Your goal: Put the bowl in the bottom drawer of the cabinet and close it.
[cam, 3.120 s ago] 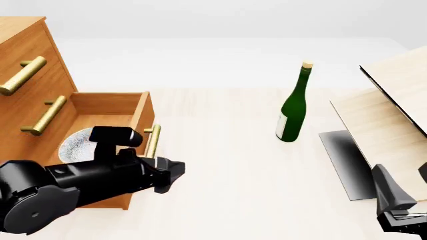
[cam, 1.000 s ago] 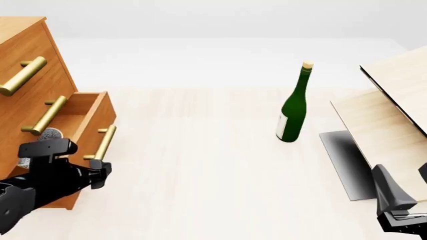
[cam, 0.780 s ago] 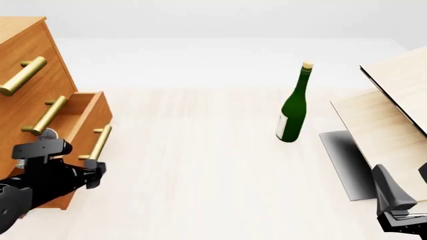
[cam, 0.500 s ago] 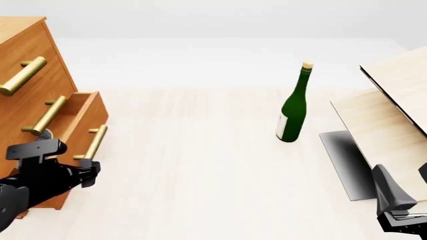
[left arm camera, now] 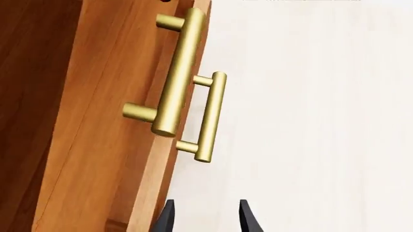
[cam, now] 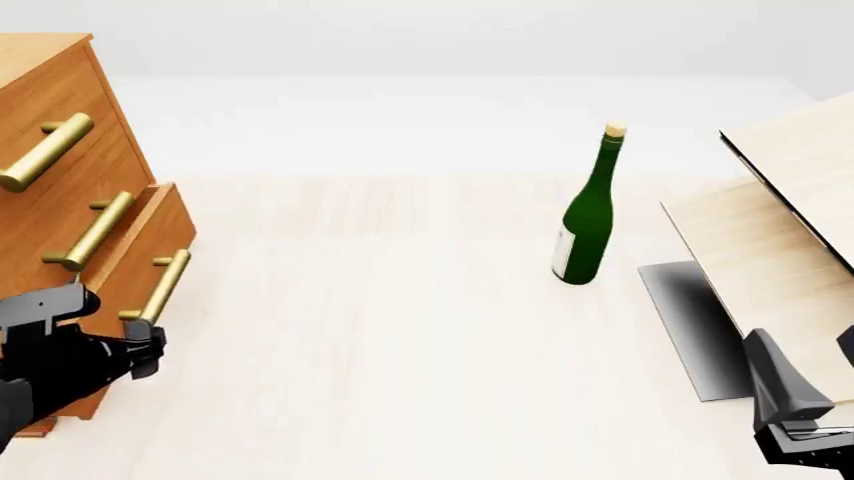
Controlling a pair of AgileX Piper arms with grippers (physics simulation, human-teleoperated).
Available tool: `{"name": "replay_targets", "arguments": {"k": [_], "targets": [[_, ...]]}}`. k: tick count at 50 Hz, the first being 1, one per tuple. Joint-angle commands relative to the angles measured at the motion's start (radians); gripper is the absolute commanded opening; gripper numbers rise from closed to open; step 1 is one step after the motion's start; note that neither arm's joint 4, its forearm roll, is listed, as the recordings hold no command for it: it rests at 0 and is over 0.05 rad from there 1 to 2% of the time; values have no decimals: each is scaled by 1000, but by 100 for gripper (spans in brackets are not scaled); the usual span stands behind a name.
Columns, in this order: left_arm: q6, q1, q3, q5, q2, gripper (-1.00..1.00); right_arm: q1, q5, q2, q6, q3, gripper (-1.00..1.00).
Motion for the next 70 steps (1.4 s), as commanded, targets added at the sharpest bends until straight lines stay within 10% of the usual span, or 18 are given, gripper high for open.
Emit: {"name": "replay_targets", "arguments": {"k": [1, 19, 42, 70], "targets": [[72, 93, 28, -35, 8, 100, 0, 0, 0, 0, 0, 100], [118, 180, 30, -73, 14, 100, 0, 0, 0, 0, 0, 100], [356, 332, 136, -250, -72, 100, 0, 0, 0, 0, 0, 100], [402, 340, 159, -293, -94, 100, 0, 0, 0, 0, 0, 100]]}}
